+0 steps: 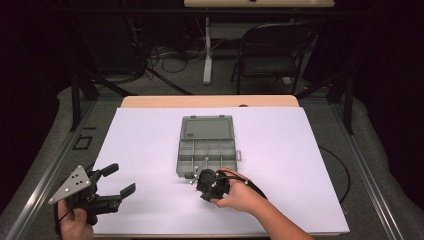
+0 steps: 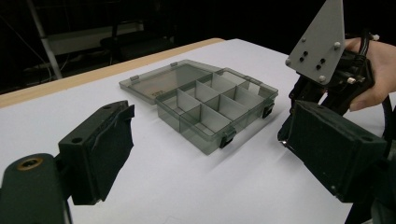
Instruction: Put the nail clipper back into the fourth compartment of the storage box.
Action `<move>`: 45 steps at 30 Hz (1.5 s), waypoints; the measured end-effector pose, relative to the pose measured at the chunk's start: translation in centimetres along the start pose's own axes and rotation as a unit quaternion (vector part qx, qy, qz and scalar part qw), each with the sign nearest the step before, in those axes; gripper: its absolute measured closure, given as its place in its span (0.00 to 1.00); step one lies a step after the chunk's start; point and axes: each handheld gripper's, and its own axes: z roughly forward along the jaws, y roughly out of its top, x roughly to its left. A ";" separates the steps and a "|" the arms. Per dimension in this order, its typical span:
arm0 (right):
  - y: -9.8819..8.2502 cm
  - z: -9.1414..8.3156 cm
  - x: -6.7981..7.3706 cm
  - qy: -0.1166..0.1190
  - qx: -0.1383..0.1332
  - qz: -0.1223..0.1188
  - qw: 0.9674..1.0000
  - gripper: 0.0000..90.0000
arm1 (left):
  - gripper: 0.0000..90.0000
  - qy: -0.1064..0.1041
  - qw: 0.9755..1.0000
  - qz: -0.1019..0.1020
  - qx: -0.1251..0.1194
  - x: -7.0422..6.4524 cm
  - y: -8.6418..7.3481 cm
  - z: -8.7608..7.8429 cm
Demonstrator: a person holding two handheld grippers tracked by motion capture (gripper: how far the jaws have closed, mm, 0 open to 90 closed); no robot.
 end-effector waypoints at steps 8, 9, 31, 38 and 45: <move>0.1 -1.0 -0.2 -0.007 -0.002 0.002 1.000 0.89 | 0.15 0.000 1.000 0.000 -0.001 0.0 0.0 0.0; 0.2 -1.2 -0.2 -0.008 -0.002 -0.001 1.000 0.89 | 0.15 0.000 1.000 0.000 -0.001 0.0 0.0 0.0; 0.5 -4.9 -1.9 -0.027 -0.018 0.034 0.999 0.89 | 0.16 0.000 1.000 0.000 0.000 0.0 0.0 0.0; 0.6 -6.0 -2.8 -0.028 -0.026 0.049 0.998 0.89 | 0.16 0.000 1.000 -0.002 -0.002 0.1 0.0 0.0; 0.9 -7.3 -3.8 -0.034 -0.033 0.065 0.997 0.89 | 0.16 0.000 1.000 -0.002 -0.004 0.1 0.1 -0.1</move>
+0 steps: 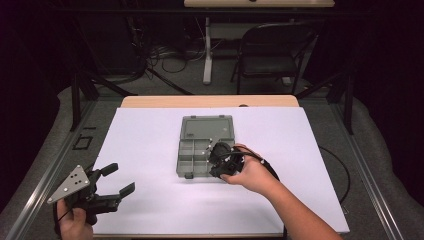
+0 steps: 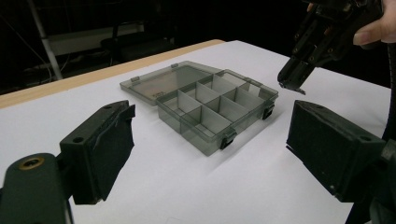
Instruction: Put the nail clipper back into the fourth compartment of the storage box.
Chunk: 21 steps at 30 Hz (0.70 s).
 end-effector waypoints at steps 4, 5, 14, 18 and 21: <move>0.2 -0.6 -0.7 -0.009 -0.006 0.014 1.000 0.89 | 0.16 0.000 1.000 0.000 0.000 0.0 0.0 0.0; 0.3 -0.7 -0.8 -0.012 -0.006 0.016 1.000 0.89 | 0.16 0.000 1.000 0.000 0.000 0.0 0.0 0.0; 0.9 -1.1 -2.3 -0.029 -0.019 0.036 0.999 0.89 | 0.16 0.001 1.000 -0.001 0.000 0.0 0.1 -0.1; 1.4 -1.1 -2.9 -0.033 -0.017 0.047 0.998 0.89 | 0.16 0.001 1.000 -0.001 0.000 0.1 0.1 -0.1; 1.7 -1.1 -3.4 -0.037 -0.017 0.052 0.998 0.89 | 0.16 0.000 1.000 -0.002 -0.003 0.1 0.1 -0.1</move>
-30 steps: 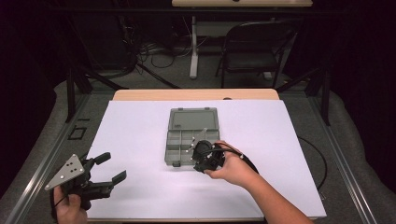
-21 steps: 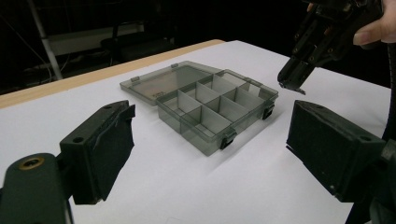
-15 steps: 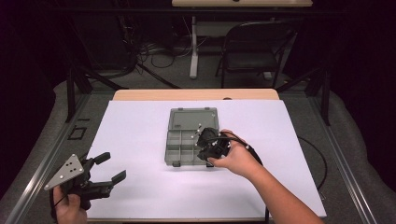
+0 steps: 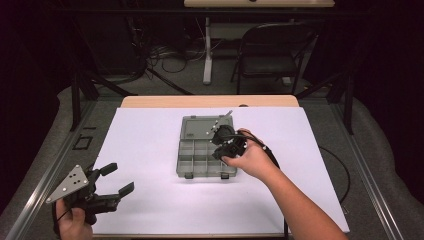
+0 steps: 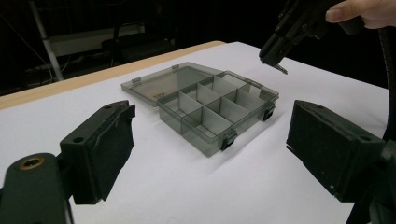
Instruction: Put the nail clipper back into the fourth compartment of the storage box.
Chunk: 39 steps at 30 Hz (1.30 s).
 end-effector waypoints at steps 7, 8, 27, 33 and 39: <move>0.3 0.3 -1.2 -0.011 -0.011 0.020 1.000 0.89 | 0.16 -0.001 1.000 0.001 0.000 0.0 0.0 0.0; 0.3 0.3 -1.4 -0.014 -0.011 0.020 1.000 0.89 | 0.16 -0.001 1.000 0.001 0.000 0.0 0.0 0.0; 0.2 1.0 -4.2 -0.045 -0.041 0.071 0.996 0.89 | 0.16 0.000 1.000 0.002 0.003 0.1 0.0 0.0; 0.3 1.3 -4.7 -0.051 -0.048 0.081 0.994 0.89 | 0.16 0.000 1.000 0.002 0.003 0.1 0.0 0.0; 0.4 1.6 -5.2 -0.057 -0.051 0.087 0.993 0.89 | 0.16 0.000 1.000 0.002 0.003 0.1 0.0 0.0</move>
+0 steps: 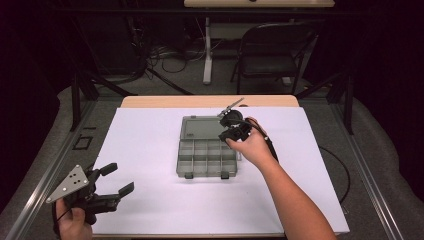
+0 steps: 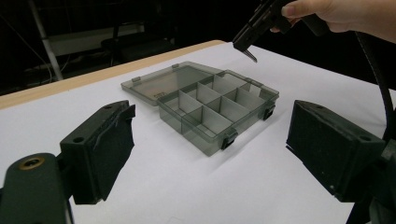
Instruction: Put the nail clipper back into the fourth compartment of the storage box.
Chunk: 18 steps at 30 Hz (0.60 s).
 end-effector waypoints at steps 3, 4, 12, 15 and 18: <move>0.1 0.2 -0.1 -0.002 0.000 0.003 1.000 0.89 | 0.16 0.000 1.000 0.000 0.000 0.0 0.0 0.0; 0.1 0.3 -0.1 -0.004 0.000 0.002 1.000 0.89 | 0.16 0.000 1.000 0.000 0.000 0.0 0.0 0.0; -0.1 1.2 -0.6 -0.012 -0.007 0.018 1.000 0.89 | 0.16 0.000 1.000 0.000 0.000 0.0 0.0 0.0; -0.3 1.5 -0.8 -0.013 -0.009 0.024 1.000 0.89 | 0.16 -0.001 1.000 0.000 0.000 0.0 0.0 0.0; -0.6 1.8 -1.1 -0.017 -0.008 0.028 0.999 0.89 | 0.16 0.000 1.000 0.000 0.000 0.0 0.0 0.0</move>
